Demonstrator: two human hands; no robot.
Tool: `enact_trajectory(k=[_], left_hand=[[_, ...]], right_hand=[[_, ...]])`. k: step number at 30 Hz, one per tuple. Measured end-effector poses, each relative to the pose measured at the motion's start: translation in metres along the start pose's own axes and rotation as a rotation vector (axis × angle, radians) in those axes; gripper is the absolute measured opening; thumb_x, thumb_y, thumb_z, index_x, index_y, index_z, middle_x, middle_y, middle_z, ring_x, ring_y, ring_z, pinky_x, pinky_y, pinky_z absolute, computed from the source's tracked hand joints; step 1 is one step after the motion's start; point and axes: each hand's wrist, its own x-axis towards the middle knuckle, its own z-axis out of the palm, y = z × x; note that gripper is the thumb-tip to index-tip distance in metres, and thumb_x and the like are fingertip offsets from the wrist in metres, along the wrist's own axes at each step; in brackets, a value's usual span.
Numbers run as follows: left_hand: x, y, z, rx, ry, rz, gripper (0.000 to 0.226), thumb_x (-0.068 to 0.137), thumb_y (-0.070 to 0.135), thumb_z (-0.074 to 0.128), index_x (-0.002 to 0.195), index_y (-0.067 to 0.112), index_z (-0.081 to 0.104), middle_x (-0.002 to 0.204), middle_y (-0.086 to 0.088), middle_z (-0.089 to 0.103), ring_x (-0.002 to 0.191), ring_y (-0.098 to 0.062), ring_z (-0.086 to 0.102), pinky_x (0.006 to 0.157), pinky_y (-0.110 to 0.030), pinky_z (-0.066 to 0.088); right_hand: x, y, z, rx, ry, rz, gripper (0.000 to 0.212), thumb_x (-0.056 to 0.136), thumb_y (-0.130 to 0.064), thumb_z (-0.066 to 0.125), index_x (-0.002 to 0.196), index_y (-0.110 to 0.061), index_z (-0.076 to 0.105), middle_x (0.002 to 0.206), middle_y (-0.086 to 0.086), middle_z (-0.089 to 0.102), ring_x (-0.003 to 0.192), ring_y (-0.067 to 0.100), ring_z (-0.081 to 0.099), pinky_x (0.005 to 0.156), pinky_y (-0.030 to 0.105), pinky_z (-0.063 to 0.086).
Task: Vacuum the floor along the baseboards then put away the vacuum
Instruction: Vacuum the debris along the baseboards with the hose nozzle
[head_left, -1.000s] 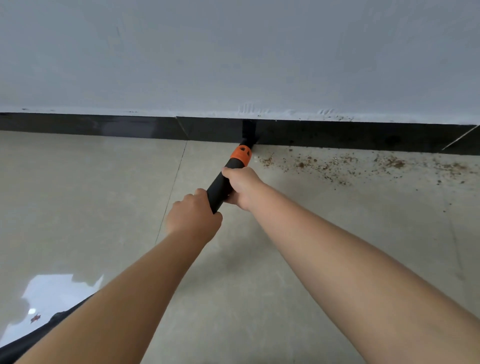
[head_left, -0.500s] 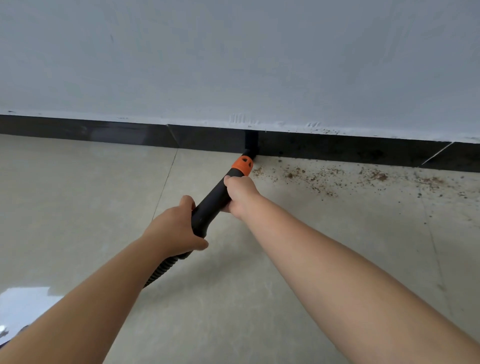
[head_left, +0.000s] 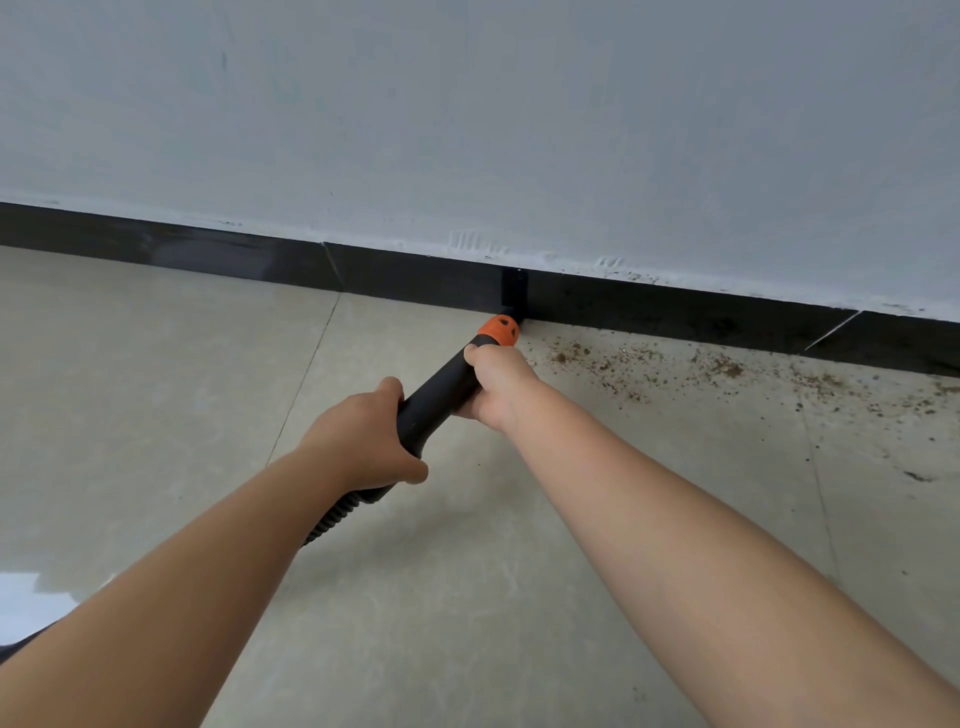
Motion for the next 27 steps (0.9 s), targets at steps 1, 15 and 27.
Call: enact_trajectory(k=[1, 15, 27], left_hand=[[0.0, 0.001, 0.0, -0.002, 0.0, 0.002, 0.043, 0.07, 0.024, 0.07, 0.099, 0.016, 0.039, 0.077, 0.002, 0.052, 0.066, -0.015, 0.052, 0.051, -0.022, 0.039], [0.008, 0.021, 0.008, -0.05, -0.001, 0.101, 0.041, 0.069, 0.018, 0.068, 0.102, 0.017, 0.044, 0.077, -0.002, 0.06, 0.053, -0.019, 0.058, 0.055, -0.029, 0.052], [0.021, 0.047, 0.023, 0.009, 0.075, 0.211, 0.039, 0.073, 0.03, 0.068, 0.108, 0.022, 0.051, 0.089, 0.0, 0.058, 0.065, -0.014, 0.055, 0.061, -0.028, 0.048]], right_hand=[[-0.001, 0.0, -0.001, 0.006, 0.004, 0.0, 0.034, 0.098, -0.004, 0.04, 0.131, -0.002, 0.036, 0.133, 0.019, 0.042, 0.12, 0.037, 0.047, 0.091, 0.052, 0.044], [0.001, -0.009, -0.032, 0.042, 0.109, -0.006, 0.035, 0.097, -0.006, 0.044, 0.131, -0.004, 0.038, 0.134, 0.019, 0.043, 0.12, 0.039, 0.046, 0.09, 0.053, 0.045], [0.001, -0.019, -0.067, 0.095, 0.216, -0.04, 0.033, 0.096, -0.004, 0.043, 0.129, -0.006, 0.038, 0.133, 0.019, 0.043, 0.119, 0.038, 0.046, 0.086, 0.052, 0.046]])
